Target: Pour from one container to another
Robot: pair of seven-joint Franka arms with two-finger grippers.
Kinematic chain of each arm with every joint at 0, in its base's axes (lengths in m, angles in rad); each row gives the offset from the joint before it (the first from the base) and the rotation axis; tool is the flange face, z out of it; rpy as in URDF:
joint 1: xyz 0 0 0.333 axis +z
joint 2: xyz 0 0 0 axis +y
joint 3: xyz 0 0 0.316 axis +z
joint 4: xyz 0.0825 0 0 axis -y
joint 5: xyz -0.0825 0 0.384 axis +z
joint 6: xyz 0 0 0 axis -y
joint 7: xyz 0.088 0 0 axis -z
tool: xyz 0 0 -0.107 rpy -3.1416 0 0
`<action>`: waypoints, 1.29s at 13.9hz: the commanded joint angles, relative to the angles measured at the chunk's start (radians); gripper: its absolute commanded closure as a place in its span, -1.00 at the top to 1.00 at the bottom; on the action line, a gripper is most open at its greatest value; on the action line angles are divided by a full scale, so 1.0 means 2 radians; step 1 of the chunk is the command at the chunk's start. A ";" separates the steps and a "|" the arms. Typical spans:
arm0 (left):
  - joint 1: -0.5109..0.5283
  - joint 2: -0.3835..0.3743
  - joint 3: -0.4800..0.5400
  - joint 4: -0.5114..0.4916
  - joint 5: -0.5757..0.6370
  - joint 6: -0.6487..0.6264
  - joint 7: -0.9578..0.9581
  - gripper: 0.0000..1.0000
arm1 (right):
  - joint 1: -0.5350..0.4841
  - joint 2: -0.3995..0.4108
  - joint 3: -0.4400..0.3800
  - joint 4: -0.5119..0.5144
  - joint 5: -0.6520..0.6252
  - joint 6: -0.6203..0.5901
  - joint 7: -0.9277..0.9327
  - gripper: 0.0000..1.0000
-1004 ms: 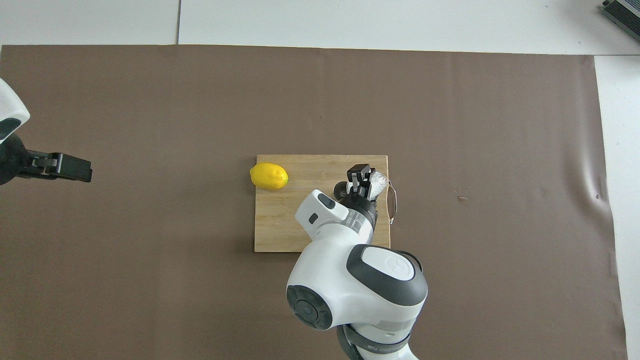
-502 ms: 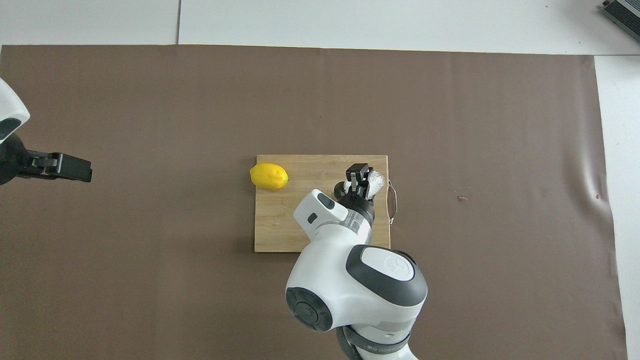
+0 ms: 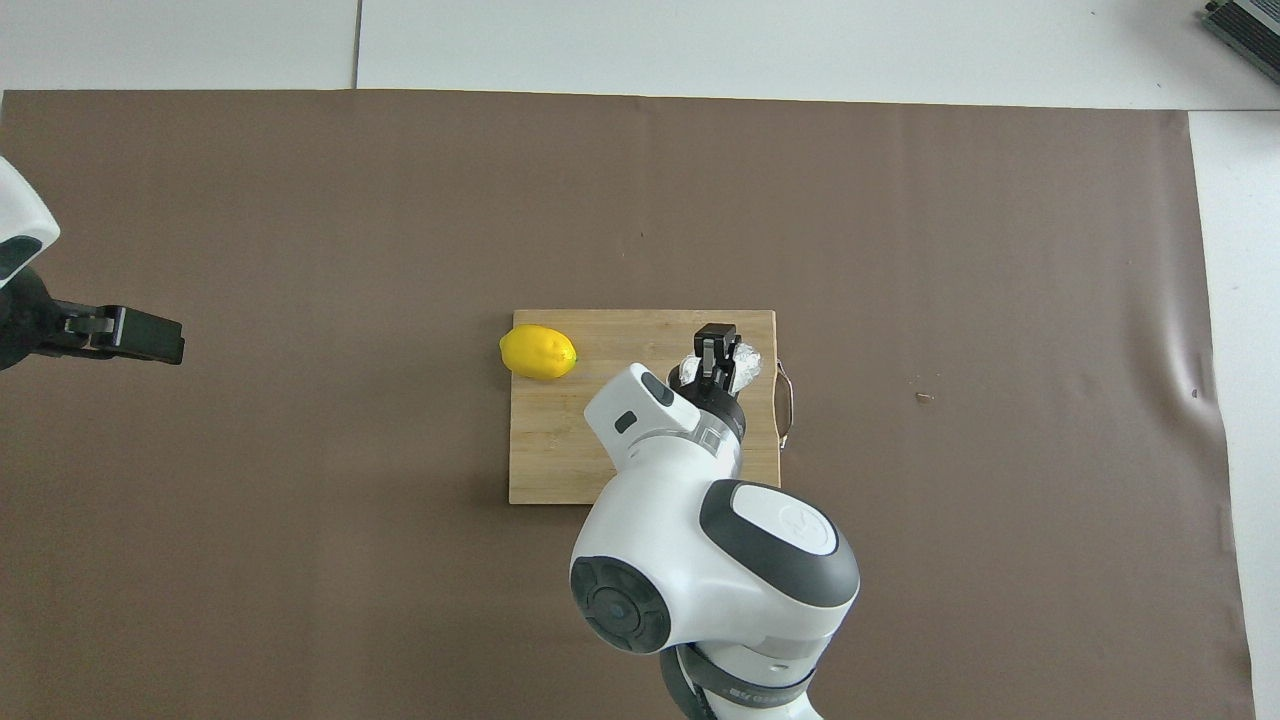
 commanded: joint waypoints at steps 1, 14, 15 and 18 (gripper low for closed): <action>0.005 -0.012 -0.002 -0.011 -0.004 0.001 0.005 1.00 | -0.012 -0.004 0.005 0.006 0.033 0.006 -0.018 -1.00; 0.005 -0.012 -0.002 -0.011 -0.004 0.001 0.005 1.00 | -0.069 0.000 0.005 0.021 0.241 0.018 -0.137 -1.00; 0.005 -0.012 -0.002 -0.011 -0.004 0.001 0.005 1.00 | -0.072 0.001 0.005 0.023 0.257 0.020 -0.144 -1.00; 0.005 -0.012 -0.002 -0.011 -0.004 0.001 0.005 1.00 | -0.080 0.000 0.005 0.024 0.295 0.028 -0.177 -1.00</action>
